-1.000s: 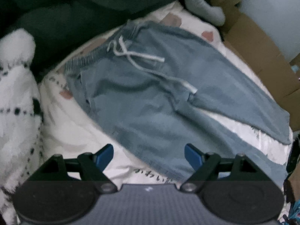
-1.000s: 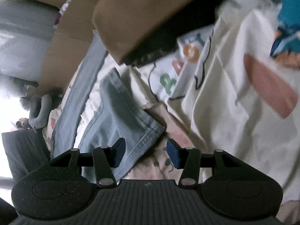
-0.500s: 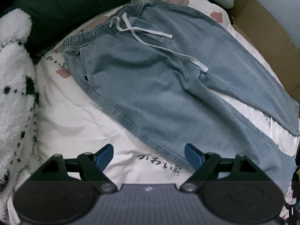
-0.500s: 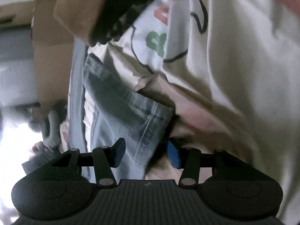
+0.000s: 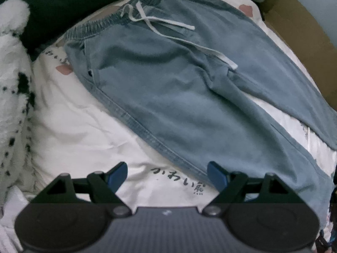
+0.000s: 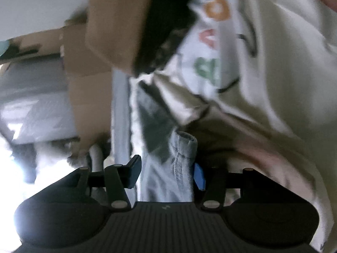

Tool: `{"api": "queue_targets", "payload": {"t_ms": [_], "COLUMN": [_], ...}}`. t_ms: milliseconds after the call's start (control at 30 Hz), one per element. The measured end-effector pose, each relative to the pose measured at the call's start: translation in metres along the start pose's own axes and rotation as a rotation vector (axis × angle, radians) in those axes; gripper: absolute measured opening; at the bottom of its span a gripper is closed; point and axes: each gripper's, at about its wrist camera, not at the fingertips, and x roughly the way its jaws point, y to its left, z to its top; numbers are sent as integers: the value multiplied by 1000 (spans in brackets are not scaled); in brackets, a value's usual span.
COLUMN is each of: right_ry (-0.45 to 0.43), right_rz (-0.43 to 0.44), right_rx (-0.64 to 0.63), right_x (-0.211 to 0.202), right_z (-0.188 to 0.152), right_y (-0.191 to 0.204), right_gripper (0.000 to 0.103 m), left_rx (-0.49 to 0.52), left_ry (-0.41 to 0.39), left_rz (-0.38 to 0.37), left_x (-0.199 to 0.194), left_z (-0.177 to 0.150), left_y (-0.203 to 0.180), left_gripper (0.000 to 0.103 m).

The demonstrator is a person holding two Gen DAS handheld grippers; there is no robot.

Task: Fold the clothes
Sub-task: 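Grasp the pants hem with the right gripper while the left gripper grasps the crotch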

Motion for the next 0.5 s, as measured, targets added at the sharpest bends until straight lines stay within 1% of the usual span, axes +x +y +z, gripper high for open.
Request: {"api": "queue_targets", "payload": {"t_ms": [167,200,267,367,467,500], "right_ry": [24,26,34,68,117,133], "right_rz": [57,67,71,35,-22,-42], "right_rx": [-28,-25,-25,-44,-69,-81], "right_x": [2,5,11,25,40,43], "right_z": [6,7,11,18,24,26], "right_y": [13,14,16,18,20,21], "right_gripper": [52,48,47,47,47,45], "left_rx": [-1,-4,-17,-38,-49,-56], "left_ry": [19,22,27,30,25,14], "left_rz": [-13,-14,-18,-32,-52,-62], "left_x": [16,19,26,35,44,45], "left_z": [2,2,3,4,5,5], "left_y": [2,3,6,10,14,16], "left_gripper": [85,85,85,85,85,83]}}
